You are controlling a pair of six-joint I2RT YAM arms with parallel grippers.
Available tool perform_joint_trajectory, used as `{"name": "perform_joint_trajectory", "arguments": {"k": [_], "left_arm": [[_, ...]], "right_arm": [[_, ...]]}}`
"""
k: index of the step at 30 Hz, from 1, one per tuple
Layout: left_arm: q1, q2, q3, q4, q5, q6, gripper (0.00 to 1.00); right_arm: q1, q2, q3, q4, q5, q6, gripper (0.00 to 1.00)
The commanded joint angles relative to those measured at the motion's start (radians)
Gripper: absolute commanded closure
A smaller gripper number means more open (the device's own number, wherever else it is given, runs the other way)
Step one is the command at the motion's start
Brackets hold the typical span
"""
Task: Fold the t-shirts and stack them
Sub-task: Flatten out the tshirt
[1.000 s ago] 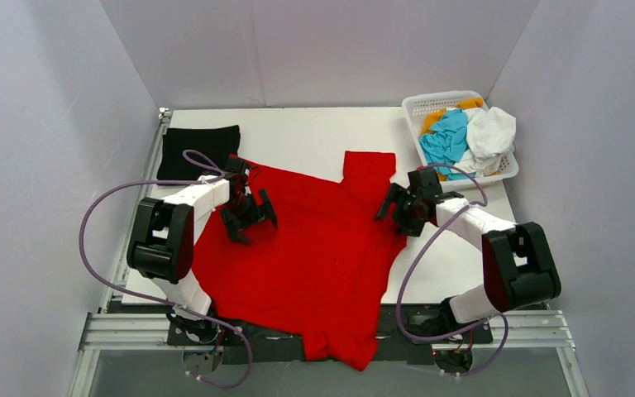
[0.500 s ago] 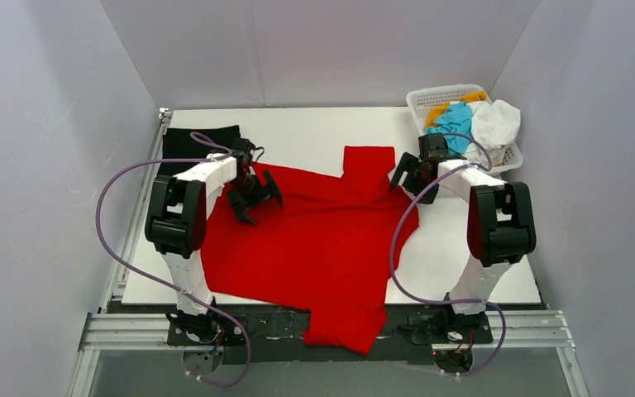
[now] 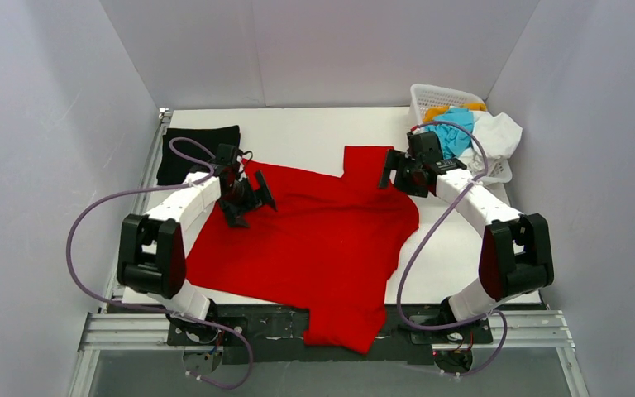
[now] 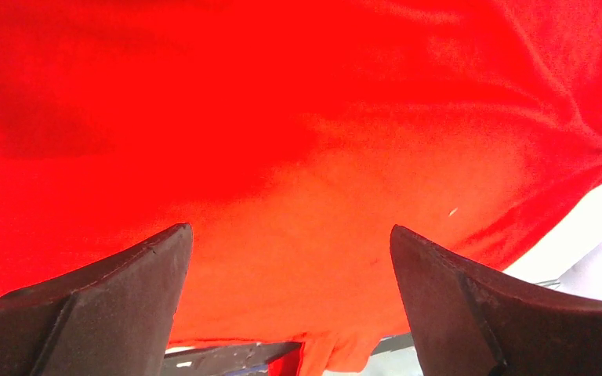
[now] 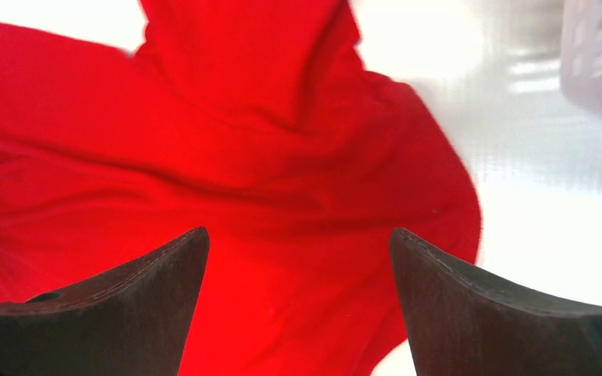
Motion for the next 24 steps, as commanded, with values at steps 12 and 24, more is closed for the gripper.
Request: {"name": "perform_joint_trajectory", "arguments": {"k": [12, 24], "left_arm": [[-0.003, -0.177, -0.135, -0.131, -0.048, 0.054, 0.02], [-0.002, -0.11, -0.17, -0.078, -0.024, 0.031, 0.02]], "right_arm": [[0.01, 0.136, 0.083, 0.025, -0.011, -0.043, 0.06], [0.148, 0.293, 0.236, -0.025, 0.025, -0.022, 0.05]]}}
